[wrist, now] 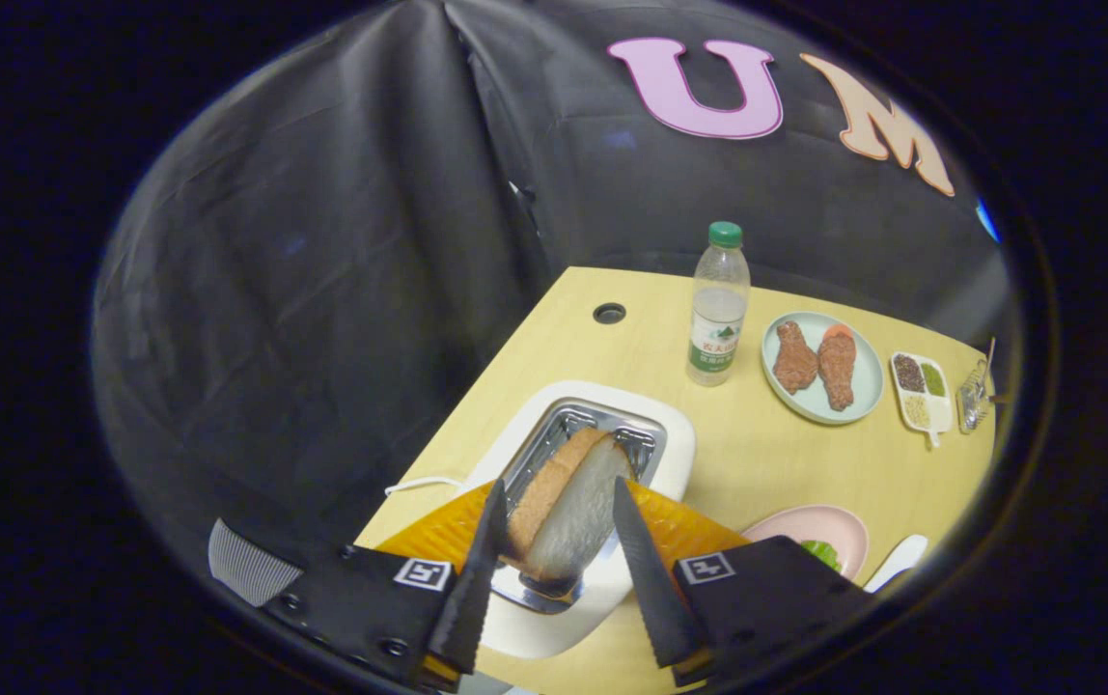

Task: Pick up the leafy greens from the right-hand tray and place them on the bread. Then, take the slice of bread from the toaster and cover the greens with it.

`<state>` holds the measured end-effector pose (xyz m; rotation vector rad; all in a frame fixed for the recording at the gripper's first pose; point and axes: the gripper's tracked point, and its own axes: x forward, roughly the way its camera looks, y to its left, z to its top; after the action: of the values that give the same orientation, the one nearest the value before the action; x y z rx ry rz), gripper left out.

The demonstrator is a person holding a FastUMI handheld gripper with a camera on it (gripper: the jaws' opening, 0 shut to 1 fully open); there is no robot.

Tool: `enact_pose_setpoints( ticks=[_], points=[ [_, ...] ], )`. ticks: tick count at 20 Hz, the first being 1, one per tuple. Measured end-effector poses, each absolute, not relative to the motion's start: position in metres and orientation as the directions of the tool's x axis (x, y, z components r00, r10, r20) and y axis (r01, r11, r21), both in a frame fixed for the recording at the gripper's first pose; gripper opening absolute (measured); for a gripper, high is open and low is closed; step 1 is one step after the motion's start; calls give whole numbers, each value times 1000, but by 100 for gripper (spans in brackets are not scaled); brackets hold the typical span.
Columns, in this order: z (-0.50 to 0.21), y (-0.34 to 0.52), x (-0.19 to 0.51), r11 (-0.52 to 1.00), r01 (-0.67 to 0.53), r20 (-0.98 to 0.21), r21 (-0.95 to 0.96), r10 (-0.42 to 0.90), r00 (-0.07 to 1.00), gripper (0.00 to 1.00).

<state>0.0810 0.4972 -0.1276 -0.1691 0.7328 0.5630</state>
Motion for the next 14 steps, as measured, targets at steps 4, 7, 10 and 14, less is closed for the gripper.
enact_pose_setpoints(
  ticks=[4,7,10,14],
  points=[
    [-129,487,84,849,-526,-691,36,402,601,47],
    [-131,478,82,871,-489,-726,47,366,582,29],
    [-130,478,80,876,-475,-743,81,371,557,17],
    [-119,481,78,865,-489,-719,112,410,561,12]
  ],
)
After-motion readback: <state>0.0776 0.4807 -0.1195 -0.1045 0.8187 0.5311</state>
